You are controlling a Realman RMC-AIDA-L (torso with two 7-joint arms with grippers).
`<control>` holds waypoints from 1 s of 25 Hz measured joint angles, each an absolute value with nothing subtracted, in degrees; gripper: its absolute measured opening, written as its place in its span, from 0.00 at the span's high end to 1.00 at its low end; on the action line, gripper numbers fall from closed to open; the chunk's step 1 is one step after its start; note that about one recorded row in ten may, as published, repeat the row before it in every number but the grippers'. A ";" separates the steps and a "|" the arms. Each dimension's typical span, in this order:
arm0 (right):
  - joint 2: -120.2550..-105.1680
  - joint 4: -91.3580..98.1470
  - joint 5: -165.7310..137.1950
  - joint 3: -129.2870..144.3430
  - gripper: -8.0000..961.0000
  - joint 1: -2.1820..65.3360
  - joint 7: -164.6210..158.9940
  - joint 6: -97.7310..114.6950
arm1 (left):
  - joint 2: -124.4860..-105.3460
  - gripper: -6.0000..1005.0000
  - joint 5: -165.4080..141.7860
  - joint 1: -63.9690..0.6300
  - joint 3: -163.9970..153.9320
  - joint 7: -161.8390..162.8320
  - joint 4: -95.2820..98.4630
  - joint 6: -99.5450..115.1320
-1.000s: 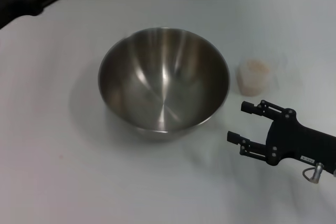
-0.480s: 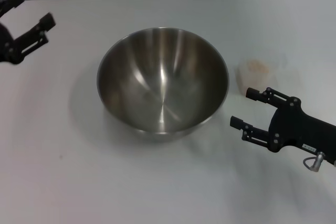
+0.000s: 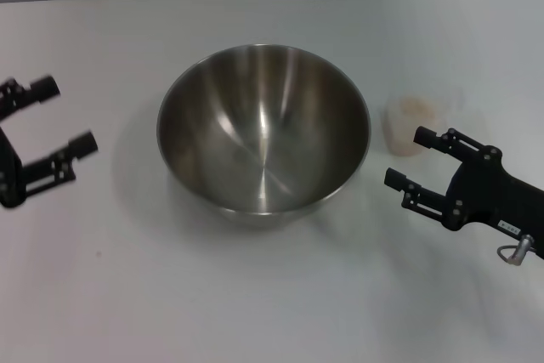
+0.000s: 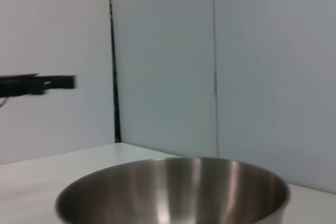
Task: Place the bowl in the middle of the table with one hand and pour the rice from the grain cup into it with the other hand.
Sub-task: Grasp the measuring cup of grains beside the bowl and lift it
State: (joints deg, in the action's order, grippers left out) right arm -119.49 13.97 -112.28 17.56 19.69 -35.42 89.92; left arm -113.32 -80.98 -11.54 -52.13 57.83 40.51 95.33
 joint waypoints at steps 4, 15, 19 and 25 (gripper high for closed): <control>-119.47 13.88 -111.88 16.44 0.19 19.29 -35.41 89.87 | -111.98 0.20 -85.22 -11.11 -51.87 58.29 40.86 98.24; -119.47 13.20 -111.62 9.96 0.19 16.73 -35.41 86.22 | -111.28 0.20 -91.90 -11.25 -50.64 61.65 45.29 100.43; -119.48 12.01 -111.61 8.51 0.19 16.01 -35.18 84.46 | -111.35 0.20 -92.03 -11.63 -50.93 61.70 45.36 100.58; -119.47 9.37 -111.61 4.10 0.19 15.22 -30.29 83.24 | -111.36 0.20 -92.13 -12.54 -50.94 61.73 45.35 100.63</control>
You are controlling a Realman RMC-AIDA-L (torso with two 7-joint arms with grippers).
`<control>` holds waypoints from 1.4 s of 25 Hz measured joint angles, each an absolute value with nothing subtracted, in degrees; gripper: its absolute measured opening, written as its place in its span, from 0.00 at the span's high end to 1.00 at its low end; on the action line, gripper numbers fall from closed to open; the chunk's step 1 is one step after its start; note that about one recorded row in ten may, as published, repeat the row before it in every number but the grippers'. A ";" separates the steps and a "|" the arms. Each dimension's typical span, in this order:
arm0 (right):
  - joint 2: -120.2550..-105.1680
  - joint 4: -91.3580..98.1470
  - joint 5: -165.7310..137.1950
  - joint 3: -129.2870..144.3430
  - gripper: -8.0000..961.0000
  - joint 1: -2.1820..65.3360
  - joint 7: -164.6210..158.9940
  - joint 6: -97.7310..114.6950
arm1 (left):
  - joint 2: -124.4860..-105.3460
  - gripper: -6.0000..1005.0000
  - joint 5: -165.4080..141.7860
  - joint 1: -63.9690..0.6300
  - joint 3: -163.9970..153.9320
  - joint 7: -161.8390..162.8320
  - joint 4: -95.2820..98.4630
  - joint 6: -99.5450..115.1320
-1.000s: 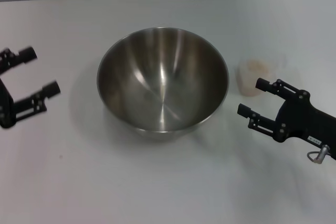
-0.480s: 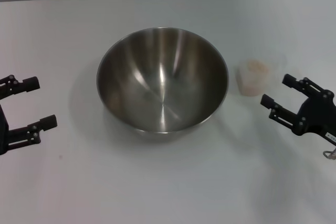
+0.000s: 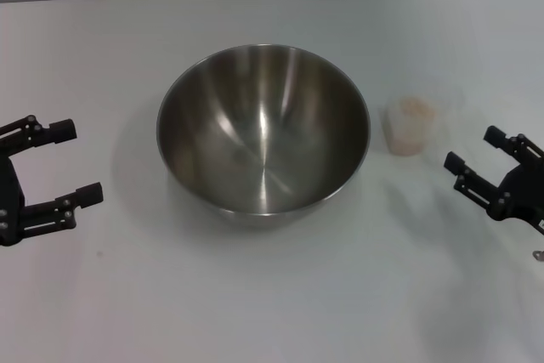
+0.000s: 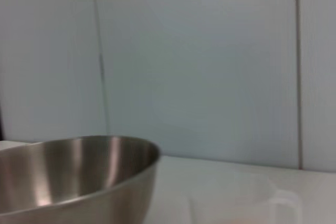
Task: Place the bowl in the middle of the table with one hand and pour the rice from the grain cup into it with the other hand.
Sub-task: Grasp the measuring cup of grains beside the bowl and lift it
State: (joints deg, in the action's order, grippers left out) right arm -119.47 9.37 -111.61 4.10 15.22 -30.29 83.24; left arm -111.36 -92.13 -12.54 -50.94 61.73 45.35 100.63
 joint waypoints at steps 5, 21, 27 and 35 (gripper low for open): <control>-119.40 8.75 -111.61 -0.48 0.19 14.74 -29.30 82.75 | -111.76 0.20 -94.93 -13.65 -50.51 62.23 44.99 100.61; -119.41 4.43 -111.61 -8.41 0.19 17.85 -26.71 74.16 | -112.98 0.21 -99.63 -15.70 -49.29 63.96 45.32 100.16; -119.41 3.80 -111.62 -8.56 0.19 18.79 -26.57 72.41 | -113.04 0.21 -99.64 -15.65 -49.22 63.63 45.30 100.07; -119.44 2.96 -111.62 -9.90 0.19 20.27 -26.56 69.57 | -113.16 0.21 -99.67 -15.68 -49.21 63.52 45.32 100.02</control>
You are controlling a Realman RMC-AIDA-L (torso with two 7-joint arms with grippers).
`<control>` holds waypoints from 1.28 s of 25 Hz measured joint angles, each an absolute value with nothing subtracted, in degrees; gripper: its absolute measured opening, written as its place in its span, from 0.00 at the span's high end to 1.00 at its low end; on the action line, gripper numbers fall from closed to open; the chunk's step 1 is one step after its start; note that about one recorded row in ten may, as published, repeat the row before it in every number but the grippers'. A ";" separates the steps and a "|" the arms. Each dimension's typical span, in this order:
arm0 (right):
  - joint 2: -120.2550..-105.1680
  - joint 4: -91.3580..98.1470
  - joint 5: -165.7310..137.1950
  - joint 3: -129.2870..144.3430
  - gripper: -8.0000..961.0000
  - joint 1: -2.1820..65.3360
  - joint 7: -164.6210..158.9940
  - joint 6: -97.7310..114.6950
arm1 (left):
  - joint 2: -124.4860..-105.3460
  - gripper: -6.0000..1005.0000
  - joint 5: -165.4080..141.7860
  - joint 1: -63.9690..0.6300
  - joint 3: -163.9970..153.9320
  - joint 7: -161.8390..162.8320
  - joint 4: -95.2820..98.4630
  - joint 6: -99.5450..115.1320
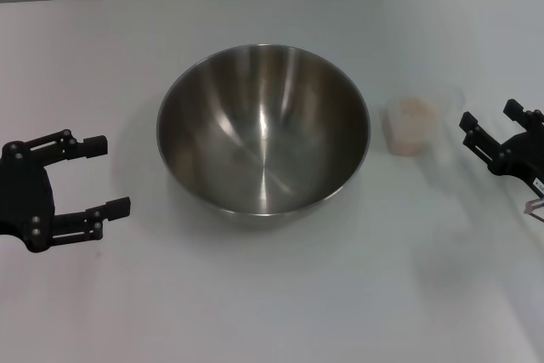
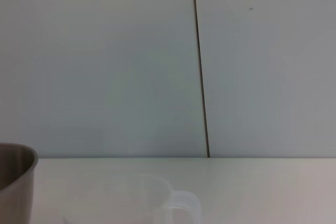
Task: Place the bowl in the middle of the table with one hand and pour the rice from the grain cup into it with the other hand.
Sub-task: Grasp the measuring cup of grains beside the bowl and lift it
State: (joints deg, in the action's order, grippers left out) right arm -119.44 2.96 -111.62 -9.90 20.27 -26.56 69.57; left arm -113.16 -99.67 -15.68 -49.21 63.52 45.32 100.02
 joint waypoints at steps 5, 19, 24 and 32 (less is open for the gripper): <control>-119.43 2.91 -111.62 -10.59 0.19 20.52 -26.55 69.19 | -113.23 0.21 -99.68 -15.62 -49.21 63.50 45.35 99.89; -119.41 2.18 -111.62 -11.12 0.19 21.42 -26.54 68.56 | -113.51 0.21 -99.67 -15.73 -49.21 63.37 45.35 99.83; -119.37 2.10 -111.62 -11.24 0.19 21.77 -26.54 68.55 | -113.49 0.21 -99.67 -15.80 -49.21 63.36 45.35 99.83; -119.35 2.11 -112.09 -10.77 0.19 22.27 -26.54 68.52 | -113.41 0.21 -99.67 -15.90 -49.21 63.36 45.41 99.76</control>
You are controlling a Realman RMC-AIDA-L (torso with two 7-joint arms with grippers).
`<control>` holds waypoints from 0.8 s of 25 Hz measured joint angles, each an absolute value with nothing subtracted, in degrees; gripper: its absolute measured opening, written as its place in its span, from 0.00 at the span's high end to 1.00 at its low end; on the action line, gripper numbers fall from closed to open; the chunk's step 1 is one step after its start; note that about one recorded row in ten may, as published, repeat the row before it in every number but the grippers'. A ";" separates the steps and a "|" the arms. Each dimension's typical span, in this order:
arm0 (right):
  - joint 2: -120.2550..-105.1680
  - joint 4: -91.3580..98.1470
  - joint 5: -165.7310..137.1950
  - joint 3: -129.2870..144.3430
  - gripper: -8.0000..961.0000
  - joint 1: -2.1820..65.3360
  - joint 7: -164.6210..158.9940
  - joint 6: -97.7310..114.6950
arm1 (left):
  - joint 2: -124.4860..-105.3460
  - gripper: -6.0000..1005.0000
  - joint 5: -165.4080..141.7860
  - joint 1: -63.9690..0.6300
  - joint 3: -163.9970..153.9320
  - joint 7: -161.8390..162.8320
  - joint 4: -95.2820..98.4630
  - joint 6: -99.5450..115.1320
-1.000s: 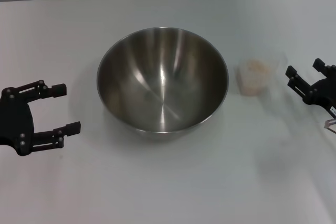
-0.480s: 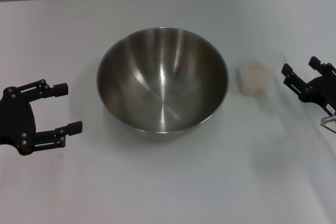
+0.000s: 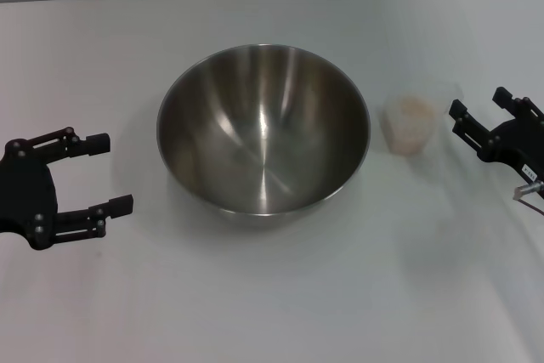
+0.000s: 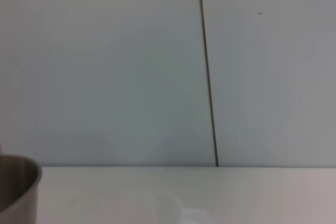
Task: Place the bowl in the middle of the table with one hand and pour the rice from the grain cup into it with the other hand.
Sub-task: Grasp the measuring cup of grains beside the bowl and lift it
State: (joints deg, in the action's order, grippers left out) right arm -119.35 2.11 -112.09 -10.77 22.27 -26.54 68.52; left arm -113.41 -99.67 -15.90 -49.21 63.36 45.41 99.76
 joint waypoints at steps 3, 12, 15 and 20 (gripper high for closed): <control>-119.35 2.11 -112.21 -10.74 0.19 22.44 -26.54 68.14 | -113.37 0.21 -99.68 -15.93 -49.22 63.36 45.43 99.45; -119.35 2.11 -111.99 -10.84 0.19 23.19 -26.54 66.72 | -113.38 0.22 -99.76 -15.91 -49.22 63.37 45.44 99.26; -119.35 2.11 -112.00 -10.74 0.19 23.59 -26.54 65.88 | -113.38 0.22 -99.76 -15.91 -49.22 63.37 45.44 99.24; -119.35 2.11 -112.05 -10.72 0.19 23.96 -26.54 65.56 | -113.38 0.22 -99.76 -15.91 -49.22 63.37 45.44 99.22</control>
